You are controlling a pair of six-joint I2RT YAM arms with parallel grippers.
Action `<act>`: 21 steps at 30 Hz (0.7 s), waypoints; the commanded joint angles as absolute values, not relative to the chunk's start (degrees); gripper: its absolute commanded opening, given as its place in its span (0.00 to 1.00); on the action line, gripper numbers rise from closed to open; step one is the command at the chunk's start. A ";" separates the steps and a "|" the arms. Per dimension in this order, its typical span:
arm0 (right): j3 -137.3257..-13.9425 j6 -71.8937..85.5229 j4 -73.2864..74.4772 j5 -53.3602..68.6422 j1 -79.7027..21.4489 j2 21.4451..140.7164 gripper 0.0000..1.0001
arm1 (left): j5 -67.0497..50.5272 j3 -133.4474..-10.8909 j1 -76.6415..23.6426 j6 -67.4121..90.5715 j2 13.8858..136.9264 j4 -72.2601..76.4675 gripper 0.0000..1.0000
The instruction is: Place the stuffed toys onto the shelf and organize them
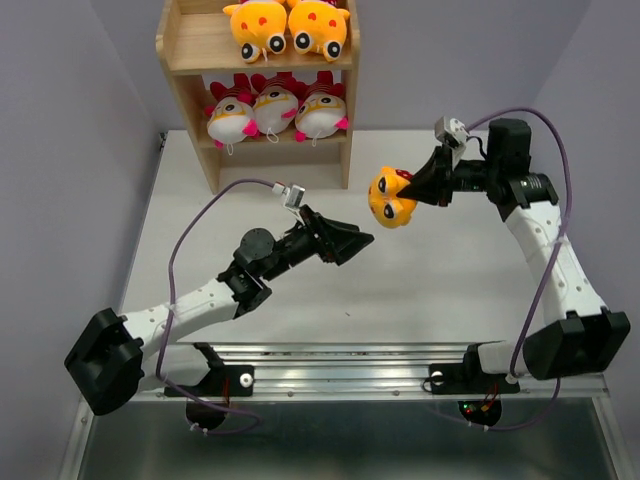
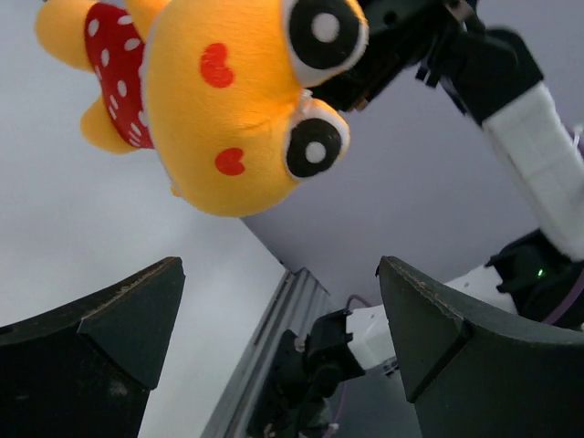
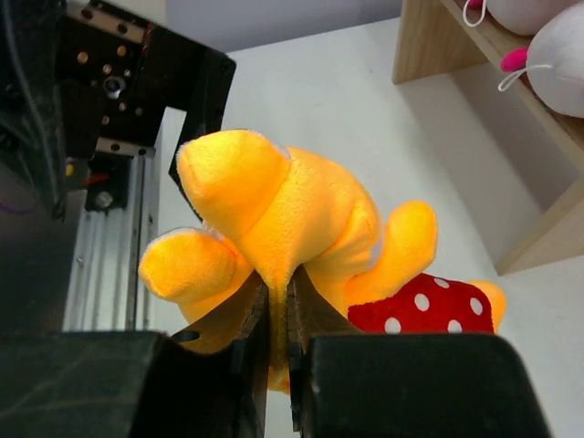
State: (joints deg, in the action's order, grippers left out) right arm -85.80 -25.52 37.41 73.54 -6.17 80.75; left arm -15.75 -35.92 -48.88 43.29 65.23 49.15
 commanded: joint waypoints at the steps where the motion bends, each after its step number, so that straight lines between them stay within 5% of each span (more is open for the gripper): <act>1: -72.83 -24.62 10.59 68.92 -7.21 70.24 0.01 | -15.20 -37.34 -46.68 57.70 67.05 52.30 0.98; 5: -65.75 -20.05 -4.99 65.57 -9.66 64.25 0.01 | -15.03 -37.70 -45.88 63.71 70.83 58.61 0.98; 15: -65.22 -13.62 -2.99 64.34 -14.50 64.07 0.02 | -18.72 -44.38 -45.88 64.60 78.04 64.77 0.89; 19: -63.72 -13.10 -1.94 63.19 -14.50 63.98 0.04 | -19.16 -44.47 -45.88 65.04 78.75 69.87 0.77; 21: -63.11 -13.01 -0.97 63.11 -15.02 63.98 0.06 | -19.42 -44.39 -45.88 64.51 78.75 70.31 0.61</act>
